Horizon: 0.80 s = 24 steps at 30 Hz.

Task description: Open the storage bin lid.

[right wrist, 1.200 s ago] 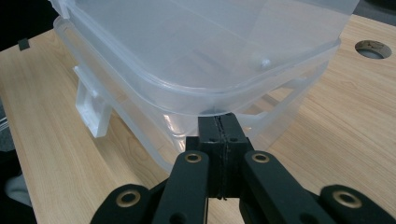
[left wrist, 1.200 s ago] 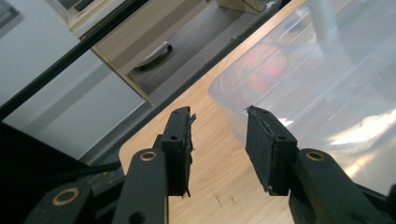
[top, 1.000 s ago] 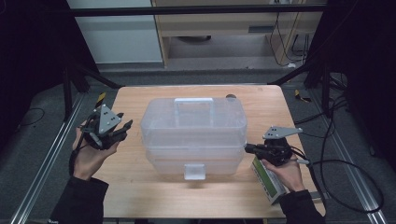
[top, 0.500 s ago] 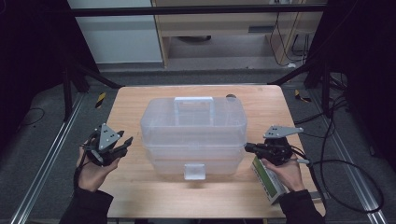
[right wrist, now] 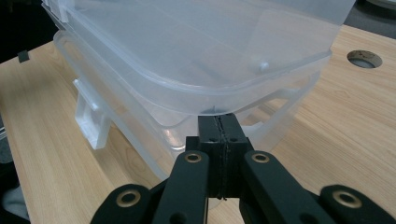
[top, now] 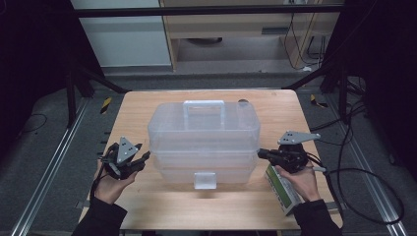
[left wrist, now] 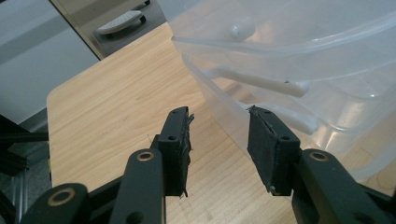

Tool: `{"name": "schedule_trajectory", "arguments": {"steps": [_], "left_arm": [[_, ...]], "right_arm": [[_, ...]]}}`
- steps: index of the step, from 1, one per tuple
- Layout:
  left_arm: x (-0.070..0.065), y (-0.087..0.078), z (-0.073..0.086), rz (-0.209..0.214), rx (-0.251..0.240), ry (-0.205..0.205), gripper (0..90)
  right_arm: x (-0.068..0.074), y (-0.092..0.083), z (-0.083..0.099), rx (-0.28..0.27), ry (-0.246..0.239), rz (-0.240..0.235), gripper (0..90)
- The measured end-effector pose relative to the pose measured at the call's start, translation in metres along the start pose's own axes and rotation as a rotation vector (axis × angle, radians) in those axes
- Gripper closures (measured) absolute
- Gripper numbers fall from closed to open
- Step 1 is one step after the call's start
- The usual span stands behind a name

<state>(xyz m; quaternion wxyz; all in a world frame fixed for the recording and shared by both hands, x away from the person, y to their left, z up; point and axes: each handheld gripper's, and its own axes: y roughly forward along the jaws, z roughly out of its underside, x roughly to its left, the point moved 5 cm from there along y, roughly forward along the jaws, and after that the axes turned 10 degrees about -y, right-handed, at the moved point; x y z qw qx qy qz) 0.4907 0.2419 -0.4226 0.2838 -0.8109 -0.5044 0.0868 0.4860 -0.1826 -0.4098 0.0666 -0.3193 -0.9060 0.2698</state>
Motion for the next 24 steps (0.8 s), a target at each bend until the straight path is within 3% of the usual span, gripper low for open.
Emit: {"name": "schedule_trajectory", "arguments": {"steps": [24], "left_arm": [[-0.015, -0.001, -0.013, 0.024, -0.115, -0.017, 63.1]], "right_arm": [[-0.001, 0.002, -0.003, -0.016, 0.004, 0.012, 90.0]]}}
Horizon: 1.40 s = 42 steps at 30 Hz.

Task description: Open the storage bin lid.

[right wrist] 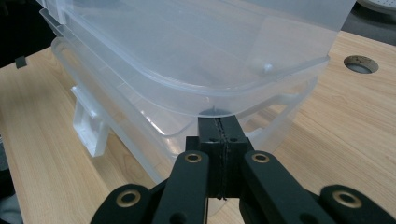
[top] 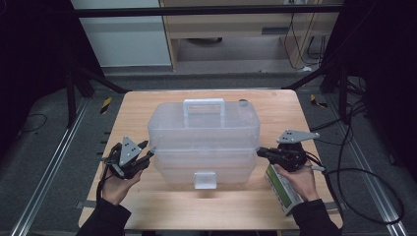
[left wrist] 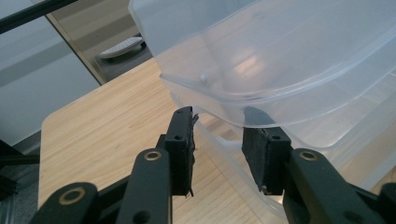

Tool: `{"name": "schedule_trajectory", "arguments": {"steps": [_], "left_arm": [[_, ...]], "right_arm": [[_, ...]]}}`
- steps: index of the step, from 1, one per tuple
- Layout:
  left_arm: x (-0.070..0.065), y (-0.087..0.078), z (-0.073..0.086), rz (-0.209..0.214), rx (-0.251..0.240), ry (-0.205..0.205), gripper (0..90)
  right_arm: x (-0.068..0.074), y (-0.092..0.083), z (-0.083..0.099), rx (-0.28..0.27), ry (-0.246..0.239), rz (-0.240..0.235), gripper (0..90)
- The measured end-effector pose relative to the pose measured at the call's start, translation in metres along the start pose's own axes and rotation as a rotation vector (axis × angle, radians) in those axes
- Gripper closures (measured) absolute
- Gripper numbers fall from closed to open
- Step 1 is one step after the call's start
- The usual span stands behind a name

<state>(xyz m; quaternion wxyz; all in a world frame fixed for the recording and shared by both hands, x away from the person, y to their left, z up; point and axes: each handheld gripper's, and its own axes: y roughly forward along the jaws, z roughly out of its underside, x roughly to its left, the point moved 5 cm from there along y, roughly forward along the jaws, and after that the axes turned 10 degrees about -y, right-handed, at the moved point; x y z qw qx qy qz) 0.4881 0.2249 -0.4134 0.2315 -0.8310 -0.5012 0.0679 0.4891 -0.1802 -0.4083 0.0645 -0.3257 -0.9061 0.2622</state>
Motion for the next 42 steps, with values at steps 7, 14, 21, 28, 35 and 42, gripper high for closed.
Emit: {"name": "schedule_trajectory", "arguments": {"steps": [7, 14, 21, 28, 35, 42], "left_arm": [[-0.001, -0.001, -0.002, 0.003, -0.028, -0.005, 62.7], [-0.001, -0.005, -0.007, -0.001, -0.051, -0.015, 62.3], [0.0, -0.003, -0.009, -0.002, -0.066, -0.032, 62.1], [-0.001, 0.0, -0.013, -0.003, -0.079, -0.039, 62.0], [-0.002, 0.002, -0.017, -0.006, -0.087, -0.035, 62.4], [-0.001, 0.001, -0.021, -0.01, -0.099, -0.046, 62.8]], "right_arm": [[-0.001, -0.001, -0.002, -0.018, 0.007, 0.003, 90.0], [-0.002, -0.001, -0.005, -0.032, 0.0, 0.014, 90.0], [-0.002, 0.0, -0.008, -0.041, -0.002, 0.017, 90.0], [-0.002, -0.001, -0.011, -0.053, -0.002, 0.023, 90.0], [-0.002, -0.002, -0.013, -0.061, 0.0, 0.024, 90.0], [-0.002, -0.003, -0.017, -0.075, -0.001, 0.026, 90.0]]}}
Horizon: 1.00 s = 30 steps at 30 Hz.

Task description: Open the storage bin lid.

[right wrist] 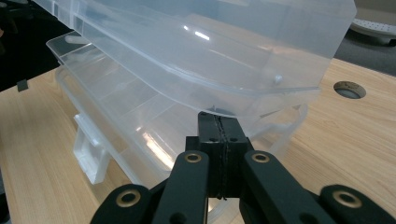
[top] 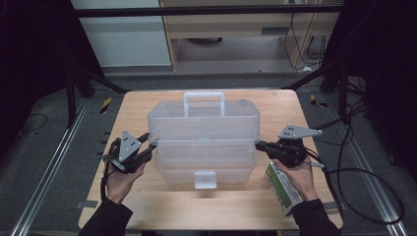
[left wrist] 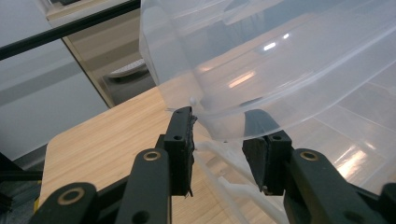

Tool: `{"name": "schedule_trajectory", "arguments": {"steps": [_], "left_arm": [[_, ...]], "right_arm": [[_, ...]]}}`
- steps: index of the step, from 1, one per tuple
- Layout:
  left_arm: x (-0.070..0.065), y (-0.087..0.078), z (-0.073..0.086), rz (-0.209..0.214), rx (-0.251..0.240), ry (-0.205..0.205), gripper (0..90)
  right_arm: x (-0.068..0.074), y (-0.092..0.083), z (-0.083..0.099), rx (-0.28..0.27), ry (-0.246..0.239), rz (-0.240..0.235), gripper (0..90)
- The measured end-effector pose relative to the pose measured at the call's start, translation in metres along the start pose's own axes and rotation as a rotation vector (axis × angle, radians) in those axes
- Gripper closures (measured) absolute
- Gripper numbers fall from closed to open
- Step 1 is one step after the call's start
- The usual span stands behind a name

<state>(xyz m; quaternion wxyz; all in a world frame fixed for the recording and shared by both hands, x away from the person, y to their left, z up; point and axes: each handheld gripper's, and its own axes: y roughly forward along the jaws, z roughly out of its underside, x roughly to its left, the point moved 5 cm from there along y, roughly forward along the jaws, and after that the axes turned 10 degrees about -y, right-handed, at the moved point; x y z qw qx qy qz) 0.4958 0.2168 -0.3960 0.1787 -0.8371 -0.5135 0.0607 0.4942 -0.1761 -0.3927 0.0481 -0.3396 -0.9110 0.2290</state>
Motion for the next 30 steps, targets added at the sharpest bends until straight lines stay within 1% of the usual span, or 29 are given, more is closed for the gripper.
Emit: {"name": "schedule_trajectory", "arguments": {"steps": [2, 8, 11, 12, 15, 16, 17, 19, 21, 22, 24, 26, 30], "left_arm": [[0.0, 0.0, -0.001, -0.002, -0.001, -0.007, 63.1], [0.002, 0.0, -0.004, -0.013, 0.001, -0.003, 64.1], [0.003, 0.0, -0.006, -0.014, -0.002, -0.008, 64.7], [0.003, 0.0, -0.007, -0.014, -0.003, -0.01, 64.7], [0.003, 0.001, -0.01, -0.023, -0.004, -0.006, 65.3], [0.003, 0.001, -0.01, -0.023, -0.005, -0.008, 65.5], [0.003, 0.001, -0.011, -0.023, -0.004, -0.011, 65.6], [0.004, 0.002, -0.012, -0.022, -0.007, -0.016, 65.7], [0.004, 0.002, -0.014, -0.024, -0.006, -0.018, 65.9], [0.004, 0.002, -0.014, -0.024, -0.005, -0.017, 66.0], [0.005, 0.002, -0.015, -0.025, -0.002, -0.016, 66.2], [0.005, 0.002, -0.016, -0.024, -0.001, -0.017, 66.3], [0.006, 0.003, -0.016, -0.026, 0.0, -0.018, 66.5]], "right_arm": [[0.0, 0.0, 0.0, -0.002, -0.001, 0.0, 90.0], [0.0, 0.0, -0.001, -0.007, 0.004, 0.007, 90.0], [0.0, 0.0, -0.001, -0.006, 0.003, 0.014, 90.0], [0.0, 0.0, 0.0, 0.0, -0.001, 0.023, 89.5], [-0.001, 0.001, 0.003, 0.028, -0.006, 0.047, 87.6], [-0.002, 0.001, 0.004, 0.047, -0.01, 0.061, 86.6], [-0.002, 0.002, 0.004, 0.053, -0.01, 0.072, 86.0], [-0.003, 0.003, 0.006, 0.07, -0.007, 0.077, 84.7], [-0.003, 0.004, 0.008, 0.098, -0.01, 0.095, 83.1], [-0.003, 0.006, 0.01, 0.122, -0.013, 0.109, 82.3], [-0.004, 0.009, 0.013, 0.152, -0.007, 0.127, 81.0], [-0.004, 0.011, 0.014, 0.174, 0.004, 0.135, 79.9], [-0.003, 0.014, 0.016, 0.198, 0.031, 0.154, 79.0]]}}
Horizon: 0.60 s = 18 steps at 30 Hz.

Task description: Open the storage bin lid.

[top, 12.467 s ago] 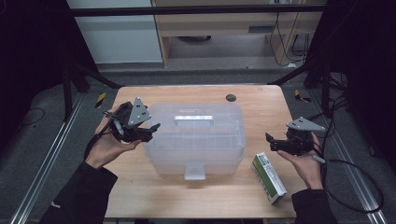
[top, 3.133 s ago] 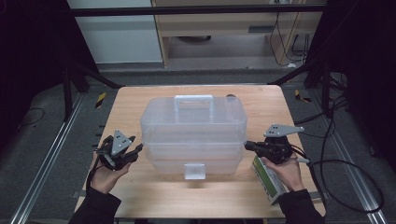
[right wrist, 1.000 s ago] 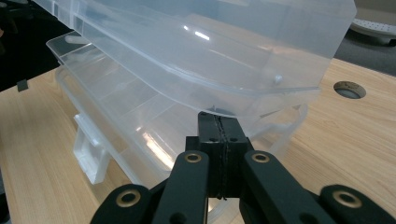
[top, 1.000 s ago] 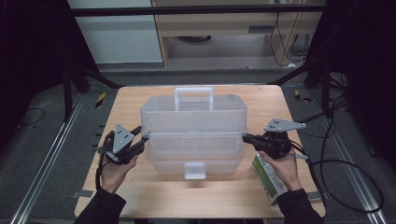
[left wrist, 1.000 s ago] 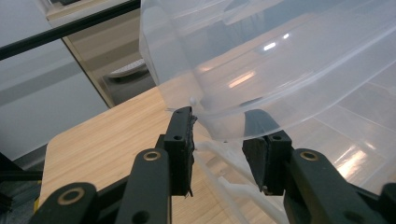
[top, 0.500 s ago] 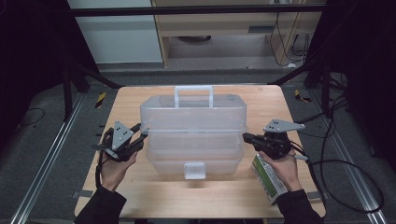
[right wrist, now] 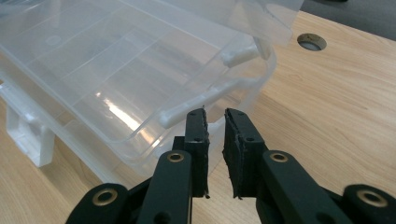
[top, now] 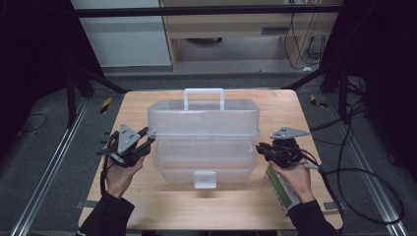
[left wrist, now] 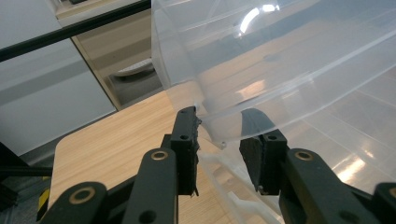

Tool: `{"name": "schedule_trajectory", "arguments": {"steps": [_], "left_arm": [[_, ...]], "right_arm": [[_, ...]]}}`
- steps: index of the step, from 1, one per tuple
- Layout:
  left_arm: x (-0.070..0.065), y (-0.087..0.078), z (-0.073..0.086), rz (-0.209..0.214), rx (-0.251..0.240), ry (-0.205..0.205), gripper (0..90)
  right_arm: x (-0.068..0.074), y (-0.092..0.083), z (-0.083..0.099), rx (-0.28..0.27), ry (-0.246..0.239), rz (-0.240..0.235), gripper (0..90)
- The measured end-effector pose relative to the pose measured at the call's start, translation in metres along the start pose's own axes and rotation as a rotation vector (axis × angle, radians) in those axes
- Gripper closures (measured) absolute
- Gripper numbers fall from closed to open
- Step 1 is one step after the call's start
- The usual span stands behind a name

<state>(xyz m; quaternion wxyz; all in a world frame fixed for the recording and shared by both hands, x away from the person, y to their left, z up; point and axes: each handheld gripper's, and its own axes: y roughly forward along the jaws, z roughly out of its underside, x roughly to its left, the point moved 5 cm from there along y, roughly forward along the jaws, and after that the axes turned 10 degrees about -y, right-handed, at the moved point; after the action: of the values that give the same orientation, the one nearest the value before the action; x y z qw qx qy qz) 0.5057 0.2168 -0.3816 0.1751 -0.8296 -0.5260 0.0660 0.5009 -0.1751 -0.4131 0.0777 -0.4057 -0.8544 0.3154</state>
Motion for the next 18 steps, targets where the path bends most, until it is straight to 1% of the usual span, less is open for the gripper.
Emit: {"name": "schedule_trajectory", "arguments": {"steps": [3, 6, 8, 10, 11, 14, 18], "left_arm": [[0.0, 0.0, 0.0, -0.001, 0.0, 0.0, 66.5], [0.001, 0.0, 0.0, -0.001, 0.002, 0.0, 66.6], [0.0, 0.0, 0.0, 0.0, 0.001, -0.002, 66.6], [0.0, 0.0, 0.0, -0.001, 0.002, -0.003, 66.5], [0.0, 0.0, 0.0, -0.002, 0.002, -0.003, 66.6], [0.0, 0.0, 0.0, -0.003, 0.006, -0.004, 66.6], [0.0, 0.0, -0.001, -0.003, 0.008, -0.006, 66.6]], "right_arm": [[0.002, 0.001, 0.001, 0.015, 0.023, 0.012, 78.1], [0.002, 0.002, 0.002, 0.032, 0.039, 0.037, 76.7], [0.003, 0.002, 0.003, 0.041, 0.059, 0.051, 75.8], [0.003, 0.002, 0.003, 0.043, 0.067, 0.051, 75.6], [0.005, 0.004, 0.004, 0.05, 0.085, 0.057, 74.8], [0.007, 0.008, 0.005, 0.068, 0.096, 0.055, 74.5], [0.01, 0.014, 0.008, 0.095, 0.09, 0.056, 75.5]]}}
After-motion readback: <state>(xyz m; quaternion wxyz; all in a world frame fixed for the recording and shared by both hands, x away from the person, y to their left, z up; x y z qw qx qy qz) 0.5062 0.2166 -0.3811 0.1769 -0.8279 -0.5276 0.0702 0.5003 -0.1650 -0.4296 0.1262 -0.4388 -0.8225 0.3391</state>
